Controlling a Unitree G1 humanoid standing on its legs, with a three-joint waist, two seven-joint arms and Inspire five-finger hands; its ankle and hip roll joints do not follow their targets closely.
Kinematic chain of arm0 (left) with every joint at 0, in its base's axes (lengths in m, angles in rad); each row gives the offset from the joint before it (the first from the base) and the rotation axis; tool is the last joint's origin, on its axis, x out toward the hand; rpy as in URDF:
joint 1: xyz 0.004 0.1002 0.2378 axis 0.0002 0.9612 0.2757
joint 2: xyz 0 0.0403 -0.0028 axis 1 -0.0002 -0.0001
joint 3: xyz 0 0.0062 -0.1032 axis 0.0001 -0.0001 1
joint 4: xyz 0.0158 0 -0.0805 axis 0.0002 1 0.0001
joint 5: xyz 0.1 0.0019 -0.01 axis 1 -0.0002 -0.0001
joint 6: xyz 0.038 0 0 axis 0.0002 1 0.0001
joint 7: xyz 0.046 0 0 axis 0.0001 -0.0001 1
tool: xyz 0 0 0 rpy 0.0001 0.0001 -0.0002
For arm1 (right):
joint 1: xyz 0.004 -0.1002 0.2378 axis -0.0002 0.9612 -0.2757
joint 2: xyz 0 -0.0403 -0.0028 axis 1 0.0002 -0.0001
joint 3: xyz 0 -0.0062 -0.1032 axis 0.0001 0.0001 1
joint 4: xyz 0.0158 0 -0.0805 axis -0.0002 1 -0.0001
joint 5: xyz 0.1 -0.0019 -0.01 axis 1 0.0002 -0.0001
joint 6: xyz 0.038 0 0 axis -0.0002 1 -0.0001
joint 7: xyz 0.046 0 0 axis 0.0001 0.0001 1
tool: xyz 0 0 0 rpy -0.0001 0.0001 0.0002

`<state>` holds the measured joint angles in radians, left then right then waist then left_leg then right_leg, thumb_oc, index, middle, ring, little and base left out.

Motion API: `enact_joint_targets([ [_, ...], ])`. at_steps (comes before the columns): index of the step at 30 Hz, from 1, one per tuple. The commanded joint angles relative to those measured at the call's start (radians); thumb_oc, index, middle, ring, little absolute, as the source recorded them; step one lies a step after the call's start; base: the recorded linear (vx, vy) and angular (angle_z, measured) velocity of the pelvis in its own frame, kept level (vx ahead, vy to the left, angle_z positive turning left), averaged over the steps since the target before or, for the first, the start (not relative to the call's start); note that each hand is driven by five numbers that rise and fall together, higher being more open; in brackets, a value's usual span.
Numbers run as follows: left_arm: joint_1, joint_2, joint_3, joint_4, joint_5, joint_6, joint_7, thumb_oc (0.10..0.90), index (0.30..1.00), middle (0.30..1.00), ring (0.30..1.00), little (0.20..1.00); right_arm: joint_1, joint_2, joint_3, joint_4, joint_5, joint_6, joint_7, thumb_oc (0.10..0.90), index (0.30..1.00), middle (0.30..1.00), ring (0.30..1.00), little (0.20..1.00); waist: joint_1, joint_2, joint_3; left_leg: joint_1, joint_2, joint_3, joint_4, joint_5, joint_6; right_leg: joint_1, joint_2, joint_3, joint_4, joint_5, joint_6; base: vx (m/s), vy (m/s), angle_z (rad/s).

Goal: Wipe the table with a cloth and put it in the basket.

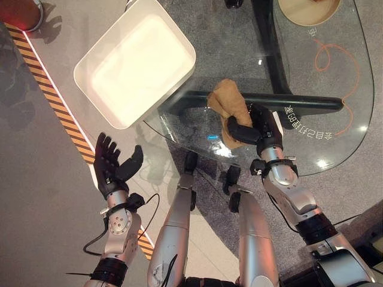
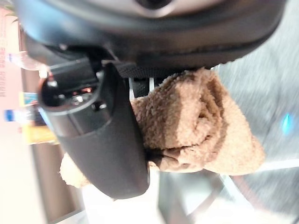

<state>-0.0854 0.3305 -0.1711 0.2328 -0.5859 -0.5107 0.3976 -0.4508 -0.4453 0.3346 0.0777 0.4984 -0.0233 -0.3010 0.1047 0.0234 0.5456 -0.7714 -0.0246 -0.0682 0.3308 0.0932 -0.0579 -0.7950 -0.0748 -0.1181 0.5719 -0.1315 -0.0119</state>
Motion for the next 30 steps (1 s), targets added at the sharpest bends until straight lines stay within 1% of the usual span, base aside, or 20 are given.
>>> enact_joint_targets([
  [1,0.072,0.034,-0.017,-0.158,-0.122,-0.041,-0.201,0.800,0.900,0.900,0.900,0.900,-0.014,0.003,-0.053,-0.284,0.087,-0.224,0.157,0.100,0.300,0.300,0.300,0.200,-0.029,0.048,-0.026,0.041,-0.081,0.061,0.076,-0.112,0.088,0.061,0.038,-0.028,-0.113,0.075,0.018,0.00,0.000,0.00],
  [4,0.069,0.041,-0.042,-0.190,-0.184,-0.022,-0.274,0.800,0.900,0.900,0.900,0.900,0.002,-0.001,-0.056,-0.316,0.127,-0.254,0.221,0.100,0.300,0.300,0.300,0.200,-0.039,0.049,-0.026,0.034,-0.080,0.066,0.081,-0.112,0.092,0.054,0.039,-0.022,-0.114,0.080,0.019,0.00,0.000,0.00],
  [6,0.065,0.040,-0.062,-0.202,-0.257,-0.006,-0.363,0.800,0.900,0.900,0.900,0.900,0.005,-0.002,-0.061,-0.344,0.168,-0.266,0.274,0.100,0.300,0.300,0.300,0.200,-0.047,0.048,-0.026,0.027,-0.077,0.072,0.087,-0.114,0.094,0.045,0.040,-0.016,-0.113,0.083,0.021,-0.01,0.016,0.00],
  [7,0.060,0.044,-0.080,-0.211,-0.300,0.019,-0.415,0.800,0.900,0.900,0.900,0.900,0.006,0.000,-0.062,-0.365,0.190,-0.266,0.306,0.100,0.300,0.300,0.300,0.200,-0.053,0.047,-0.026,0.024,-0.075,0.076,0.086,-0.114,0.096,0.041,0.041,-0.012,-0.116,0.087,0.022,-0.01,0.032,0.01],
  [10,0.057,0.043,-0.115,-0.227,-0.373,0.064,-0.518,0.800,0.900,0.900,0.900,0.900,0.005,-0.002,-0.056,-0.408,0.226,-0.264,0.363,0.100,0.300,0.300,0.300,0.200,-0.062,0.045,-0.026,0.018,-0.073,0.083,0.085,-0.113,0.099,0.033,0.045,-0.001,-0.122,0.096,0.024,0.00,0.006,-0.01],
  [11,0.056,0.043,-0.116,-0.227,-0.377,0.068,-0.522,0.800,0.900,0.900,0.900,0.900,0.005,-0.002,-0.056,-0.410,0.228,-0.264,0.366,0.100,0.300,0.300,0.300,0.200,-0.062,0.045,-0.026,0.018,-0.072,0.083,0.085,-0.113,0.099,0.033,0.045,-0.001,-0.123,0.096,0.024,0.00,0.023,-0.04],
  [13,0.053,0.046,-0.134,-0.230,-0.416,0.082,-0.572,0.800,0.900,0.900,0.900,0.900,0.007,0.000,-0.050,-0.428,0.257,-0.258,0.407,0.100,0.300,0.300,0.300,0.200,-0.068,0.044,-0.026,0.016,-0.071,0.088,0.082,-0.112,0.100,0.030,0.048,0.005,-0.125,0.101,0.025,0.00,0.016,0.00],
  [15,0.044,0.044,-0.145,-0.233,-0.505,0.111,-0.656,0.800,0.900,0.900,0.900,0.900,0.006,-0.004,-0.042,-0.432,0.248,-0.249,0.429,0.100,0.300,0.300,0.300,0.200,-0.074,0.042,-0.026,0.011,-0.069,0.094,0.083,-0.112,0.101,0.023,0.049,0.010,-0.127,0.104,0.026,0.00,0.038,-0.01],
  [19,0.032,0.030,-0.154,-0.258,-0.640,0.195,-0.789,0.800,0.900,0.900,0.900,0.900,0.005,-0.013,-0.023,-0.420,0.221,-0.216,0.421,0.100,0.300,0.300,0.300,0.200,-0.079,0.039,-0.026,0.005,-0.067,0.101,0.084,-0.113,0.103,0.017,0.049,0.015,-0.131,0.108,0.026,0.00,0.028,-0.06],
  [20,0.028,0.024,-0.160,-0.272,-0.685,0.219,-0.828,0.800,0.900,0.900,0.900,0.900,0.007,-0.017,-0.013,-0.414,0.212,-0.208,0.427,0.100,0.300,0.300,0.300,0.200,-0.080,0.036,-0.026,0.001,-0.065,0.102,0.083,-0.113,0.104,0.013,0.049,0.017,-0.133,0.110,0.027,0.01,0.009,-0.03],
  [23,0.011,0.022,-0.174,-0.299,-0.759,0.271,-0.905,0.800,0.900,0.900,0.900,0.900,0.010,-0.026,0.013,-0.410,0.215,-0.202,0.454,0.100,0.300,0.300,0.300,0.200,-0.084,0.029,-0.026,-0.007,-0.062,0.104,0.079,-0.109,0.105,0.004,0.050,0.019,-0.135,0.115,0.027,0.00,0.000,0.00],
  [26,-0.006,0.027,-0.190,-0.307,-0.798,0.294,-0.938,0.800,0.900,0.900,0.900,0.900,0.005,-0.028,0.032,-0.403,0.206,-0.201,0.470,0.100,0.300,0.300,0.300,0.200,-0.086,0.024,-0.026,-0.012,-0.062,0.102,0.080,-0.110,0.105,-0.002,0.050,0.021,-0.134,0.118,0.028,0.00,0.000,0.00],
  [28,-0.011,0.027,-0.195,-0.308,-0.807,0.298,-0.945,0.800,0.900,0.900,0.900,0.900,0.002,-0.028,0.038,-0.402,0.196,-0.195,0.469,0.100,0.300,0.300,0.300,0.200,-0.086,0.023,-0.026,-0.014,-0.062,0.102,0.081,-0.110,0.105,-0.005,0.049,0.022,-0.133,0.119,0.029,0.00,0.000,0.00],
  [30,-0.033,0.025,-0.206,-0.319,-0.851,0.316,-0.984,0.800,0.900,0.900,0.900,0.900,-0.017,-0.040,0.064,-0.393,0.180,-0.175,0.467,0.100,0.300,0.300,0.300,0.200,-0.088,0.018,-0.026,-0.019,-0.060,0.104,0.079,-0.109,0.105,-0.012,0.050,0.027,-0.134,0.121,0.029,0.00,0.000,0.00],
])
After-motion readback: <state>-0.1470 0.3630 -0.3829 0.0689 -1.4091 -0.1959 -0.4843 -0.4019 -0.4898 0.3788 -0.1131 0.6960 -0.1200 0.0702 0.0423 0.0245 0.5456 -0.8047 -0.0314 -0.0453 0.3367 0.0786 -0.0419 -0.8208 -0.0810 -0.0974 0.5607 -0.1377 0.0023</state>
